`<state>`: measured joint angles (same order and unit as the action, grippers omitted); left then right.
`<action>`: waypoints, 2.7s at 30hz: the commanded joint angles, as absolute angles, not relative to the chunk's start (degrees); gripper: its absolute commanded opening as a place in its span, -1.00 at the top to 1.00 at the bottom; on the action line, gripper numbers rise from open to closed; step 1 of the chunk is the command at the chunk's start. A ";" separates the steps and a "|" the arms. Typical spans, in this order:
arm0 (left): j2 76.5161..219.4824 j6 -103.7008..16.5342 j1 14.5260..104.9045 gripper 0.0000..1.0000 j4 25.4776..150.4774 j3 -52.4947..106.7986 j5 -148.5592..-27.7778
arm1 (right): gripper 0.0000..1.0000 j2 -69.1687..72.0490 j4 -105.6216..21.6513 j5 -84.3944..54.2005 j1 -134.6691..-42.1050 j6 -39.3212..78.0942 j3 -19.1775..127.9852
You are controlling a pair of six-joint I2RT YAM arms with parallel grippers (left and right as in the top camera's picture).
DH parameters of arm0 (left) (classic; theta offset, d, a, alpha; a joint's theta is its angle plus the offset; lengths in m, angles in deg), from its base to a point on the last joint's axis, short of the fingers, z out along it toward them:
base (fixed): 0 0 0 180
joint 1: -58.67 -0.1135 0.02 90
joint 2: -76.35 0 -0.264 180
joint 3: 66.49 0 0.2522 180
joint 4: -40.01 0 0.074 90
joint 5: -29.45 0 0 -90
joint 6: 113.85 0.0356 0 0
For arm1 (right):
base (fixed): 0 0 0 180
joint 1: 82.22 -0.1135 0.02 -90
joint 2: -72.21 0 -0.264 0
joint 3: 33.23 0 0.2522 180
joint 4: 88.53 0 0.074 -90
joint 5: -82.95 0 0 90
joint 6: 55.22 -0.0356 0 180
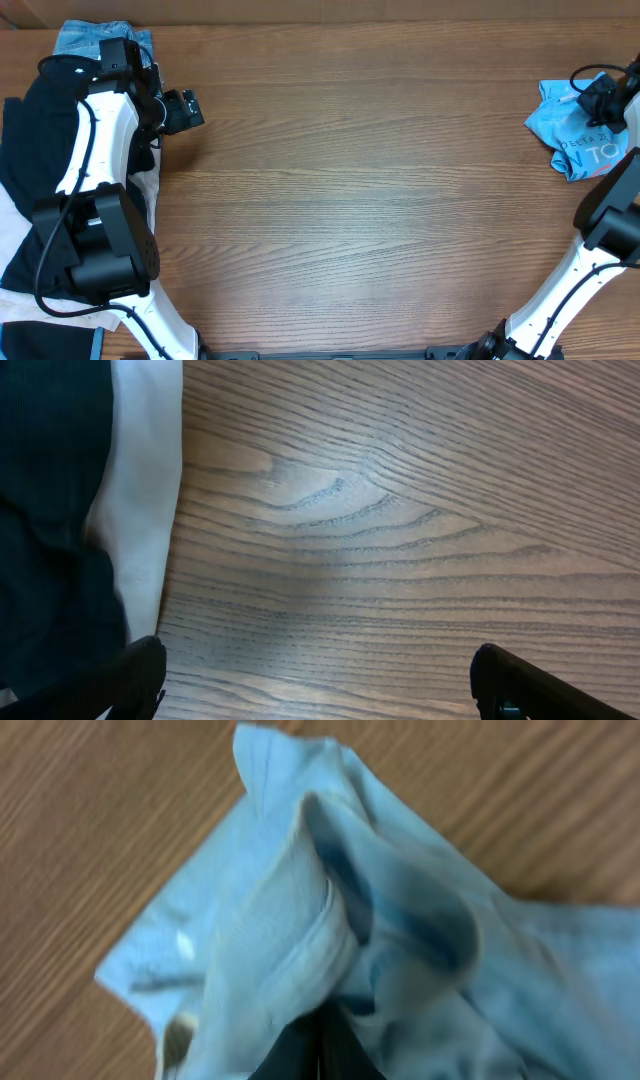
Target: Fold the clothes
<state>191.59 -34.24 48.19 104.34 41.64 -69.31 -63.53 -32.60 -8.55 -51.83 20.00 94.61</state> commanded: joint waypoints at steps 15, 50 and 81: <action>190.46 -34.59 48.58 -1.00 104.45 41.49 -69.15 | -0.18 -70.48 -42.04 -16.66 -53.34 23.23 98.43; 190.46 -34.59 48.58 -1.00 104.69 41.49 -69.11 | -1.00 -43.84 21.37 -48.85 -70.48 10.73 133.14; 190.46 -34.59 48.58 -1.00 104.69 41.49 -69.11 | -1.00 -1.96 -13.21 -28.70 -72.95 47.28 88.95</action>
